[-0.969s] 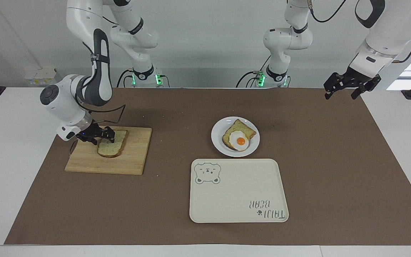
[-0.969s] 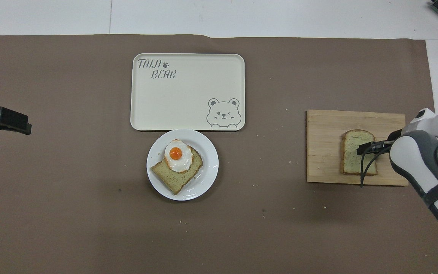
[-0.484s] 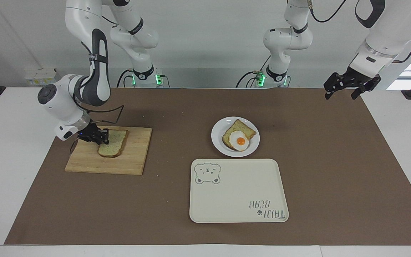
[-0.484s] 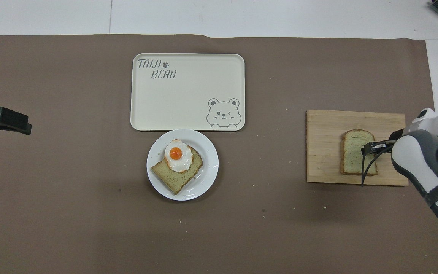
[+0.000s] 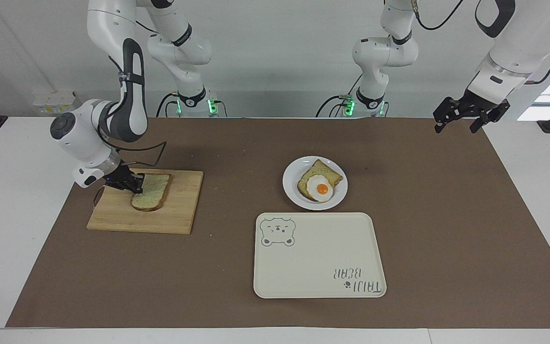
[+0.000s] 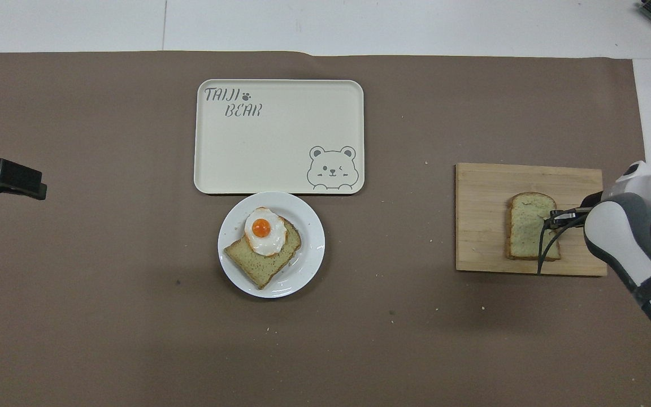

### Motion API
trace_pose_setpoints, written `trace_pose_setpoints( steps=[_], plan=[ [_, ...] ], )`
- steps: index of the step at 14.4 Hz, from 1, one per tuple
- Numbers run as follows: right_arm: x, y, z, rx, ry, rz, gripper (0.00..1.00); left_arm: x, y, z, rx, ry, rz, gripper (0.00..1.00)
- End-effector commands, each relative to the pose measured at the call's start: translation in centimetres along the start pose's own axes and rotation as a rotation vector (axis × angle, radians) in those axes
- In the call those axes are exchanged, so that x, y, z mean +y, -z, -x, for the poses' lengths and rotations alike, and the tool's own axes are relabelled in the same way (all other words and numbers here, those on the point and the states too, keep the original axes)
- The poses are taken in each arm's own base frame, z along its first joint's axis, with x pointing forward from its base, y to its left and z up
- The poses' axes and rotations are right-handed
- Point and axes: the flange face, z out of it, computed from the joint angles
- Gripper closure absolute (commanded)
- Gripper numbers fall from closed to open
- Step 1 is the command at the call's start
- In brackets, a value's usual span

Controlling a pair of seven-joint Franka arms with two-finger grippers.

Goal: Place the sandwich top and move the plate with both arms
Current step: 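Grasp the bread slice edge with the right gripper and lift it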

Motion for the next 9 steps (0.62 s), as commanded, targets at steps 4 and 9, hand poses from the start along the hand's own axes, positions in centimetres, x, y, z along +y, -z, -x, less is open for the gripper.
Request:
trace_pose_setpoints(
  steps=[4,9],
  plan=[
    [-0.4,1.0,-1.4,-0.021,-0.012,-0.035,1.00,-0.3,0.1,0.9,-0.003,0.012,-0.011,0.00],
    [-2.2,7.0,-2.6,-0.085,0.038,-0.074,1.00,-0.3,0.2,0.9,-0.003,0.012,-0.011,0.00]
  ],
)
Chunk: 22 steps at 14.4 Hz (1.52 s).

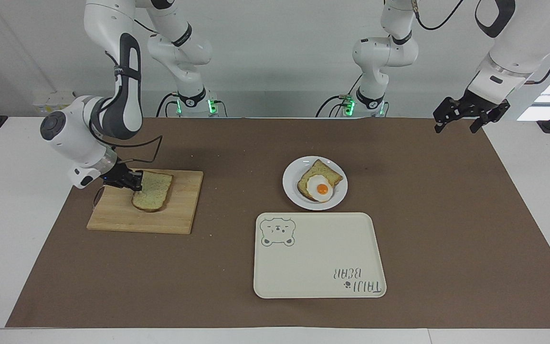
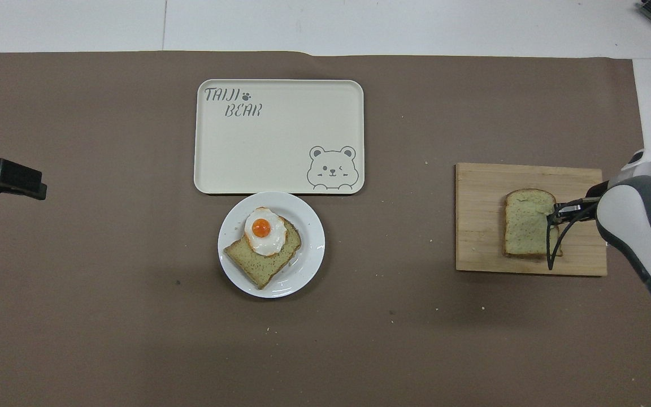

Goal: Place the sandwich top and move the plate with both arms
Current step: 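Grasp the bread slice edge with the right gripper and lift it, then carry the bread with the right gripper onto the egg toast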

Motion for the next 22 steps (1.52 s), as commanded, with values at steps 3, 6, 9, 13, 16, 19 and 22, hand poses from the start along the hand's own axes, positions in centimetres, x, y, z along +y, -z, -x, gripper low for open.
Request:
trace_pose_setpoints(
  steps=[3,6,9,13,16,19,22],
  plan=[
    [-3.6,5.4,-0.8,-0.056,0.055,-0.052,1.00,-0.3,0.2,0.9,-0.003,0.012,-0.011,0.00],
    [-7.3,6.2,-0.9,-0.074,0.094,-0.120,1.00,-0.3,0.2,0.9,-0.003,0.012,-0.011,0.00],
    [-11.0,5.7,-1.4,-0.072,0.137,-0.161,1.00,-0.3,0.2,0.9,-0.003,0.012,-0.011,0.00],
    [-18.1,4.6,-1.7,-0.078,0.169,-0.192,1.00,-0.3,0.1,0.9,-0.003,0.012,-0.011,0.00],
    [-22.9,3.9,-1.7,-0.062,0.149,-0.202,1.00,-0.3,0.1,0.9,-0.005,0.012,-0.012,0.00],
    [-28.7,3.2,-1.5,-0.041,0.106,-0.249,1.00,-0.3,0.2,0.9,-0.003,0.012,-0.011,0.00],
    [-33.7,1.9,-1.1,0.003,0.080,-0.283,1.00,0.0,0.1,0.7,0.003,0.003,-0.012,0.00]
  ],
)
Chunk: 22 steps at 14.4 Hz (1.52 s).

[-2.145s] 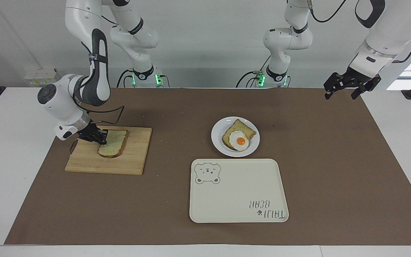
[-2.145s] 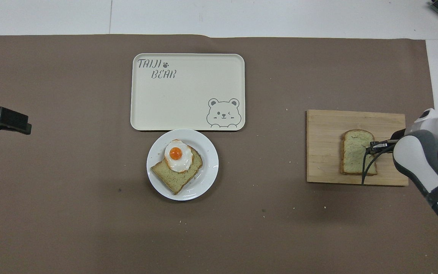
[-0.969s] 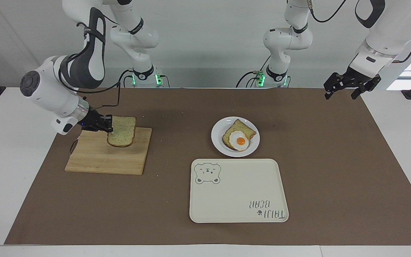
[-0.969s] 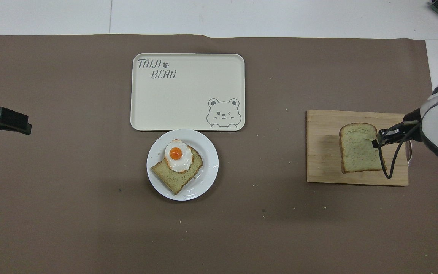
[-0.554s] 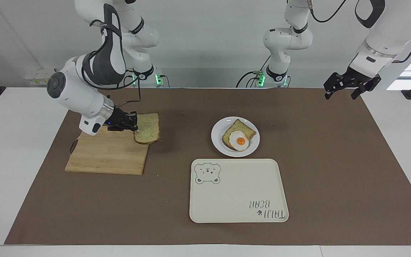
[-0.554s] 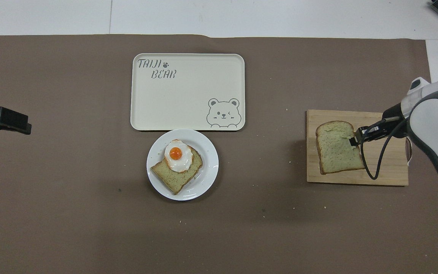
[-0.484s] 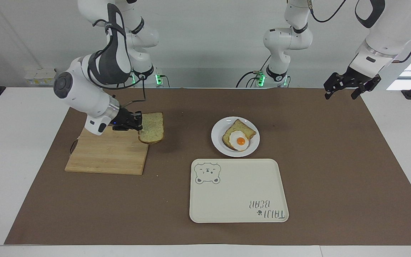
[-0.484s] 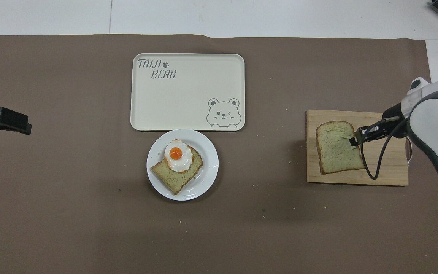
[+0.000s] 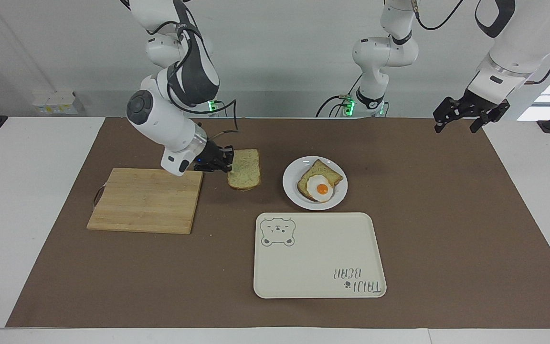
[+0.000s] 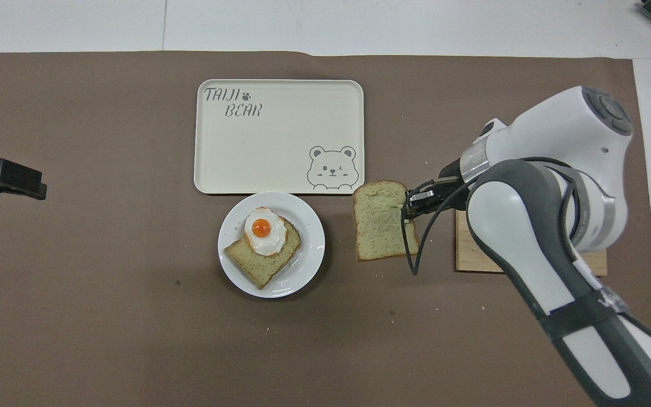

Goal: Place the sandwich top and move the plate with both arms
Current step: 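Carry the bread with the right gripper onto the egg toast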

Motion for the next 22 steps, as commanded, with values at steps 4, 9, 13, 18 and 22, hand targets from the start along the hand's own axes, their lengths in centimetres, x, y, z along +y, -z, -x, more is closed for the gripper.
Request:
trace_pose_setpoints(
  steps=[4,9,13,18,22],
  plan=[
    [-6.5,-3.1,0.3,0.061,-0.052,-0.052,1.00,0.0,-0.7,1.0,-0.008,0.023,0.074,0.00],
    [-12.5,-7.4,0.9,0.104,-0.051,-0.075,1.00,0.0,-4.8,-0.3,0.031,-0.029,0.107,0.00],
    [-13.3,-9.2,1.0,0.096,-0.039,-0.067,1.00,0.0,-5.8,-1.0,0.053,-0.035,0.122,0.00],
    [-14.7,-14.8,0.9,0.104,-0.036,-0.042,1.00,0.0,-8.1,-1.2,0.064,-0.022,0.143,0.00],
    [-14.2,-17.4,0.8,0.103,-0.037,-0.019,1.00,1.0,-8.7,-1.2,0.059,-0.028,0.193,0.00]
  ],
)
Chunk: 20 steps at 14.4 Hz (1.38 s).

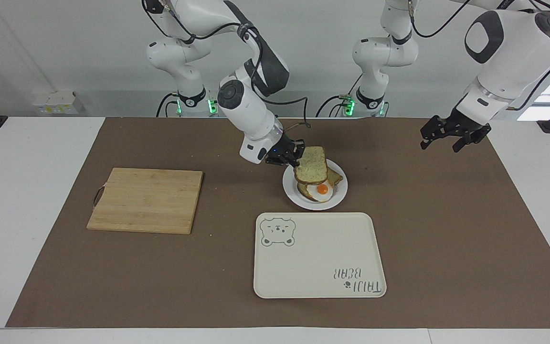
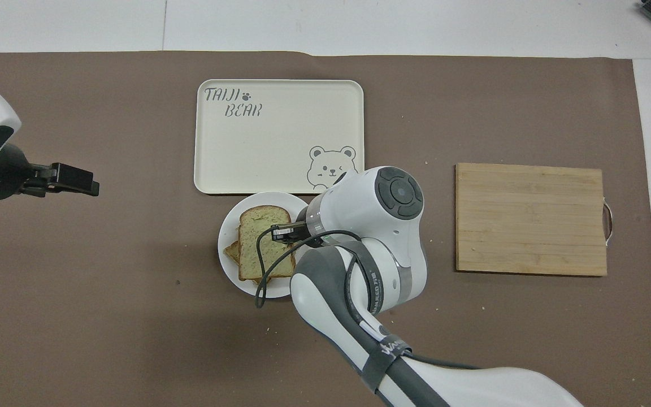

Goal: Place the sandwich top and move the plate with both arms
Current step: 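Carry the bread with the right gripper onto the egg toast, then release the bread with the right gripper while the left gripper reaches the plate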

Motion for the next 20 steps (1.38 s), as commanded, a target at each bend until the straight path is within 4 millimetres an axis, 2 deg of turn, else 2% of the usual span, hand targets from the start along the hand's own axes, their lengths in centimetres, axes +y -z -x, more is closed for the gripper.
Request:
trace_pose_setpoints(
  steps=[1,5,6,7,9,10,12,14,15,17,18,19,20],
  plan=[
    [0.1,-0.7,0.4,0.011,-0.023,-0.007,1.00,0.1,-0.4,0.4,0.026,-0.029,0.065,0.00],
    [0.8,-1.6,1.0,-0.007,-0.038,0.005,1.00,0.0,-3.5,0.3,0.040,-0.075,0.115,0.00],
    [0.8,-1.7,1.0,-0.009,-0.047,0.005,0.95,0.1,-4.4,0.2,0.040,-0.070,0.124,0.00],
    [0.9,-1.7,1.0,-0.008,-0.050,0.005,0.66,0.1,-5.0,0.2,0.050,-0.066,0.122,0.00],
    [1.3,-1.5,0.6,-0.001,-0.039,0.014,0.00,0.1,-6.5,0.0,0.044,-0.060,0.132,0.00],
    [1.6,-1.0,0.2,0.008,-0.041,0.013,0.00,0.0,-8.0,-0.2,0.021,-0.065,0.149,0.00],
    [2.0,-0.6,-0.4,0.026,-0.019,0.042,0.00,1.5,-11.1,-0.1,0.013,-0.093,0.183,0.00],
    [3.1,0.6,-1.3,0.068,0.056,0.133,0.00,4.3,-14.3,0.4,0.025,-0.101,0.207,0.00],
    [4.0,2.0,-2.0,0.091,0.072,0.162,0.00,5.2,-16.1,0.6,0.016,-0.103,0.208,0.00],
    [4.9,5.1,-2.8,0.134,0.077,0.179,0.00,6.7,-18.3,1.1,-0.002,-0.102,0.230,0.03],
    [5.6,6.7,-3.1,0.150,0.074,0.189,0.00,6.9,-19.3,1.2,-0.008,-0.095,0.236,0.07],
    [6.4,8.6,-3.5,0.173,0.077,0.210,0.00,8.1,-20.4,1.4,-0.011,-0.110,0.232,0.13],
    [7.2,9.7,-3.6,0.181,0.089,0.243,0.00,8.4,-21.5,1.6,-0.006,-0.111,0.221,0.22]
  ],
)
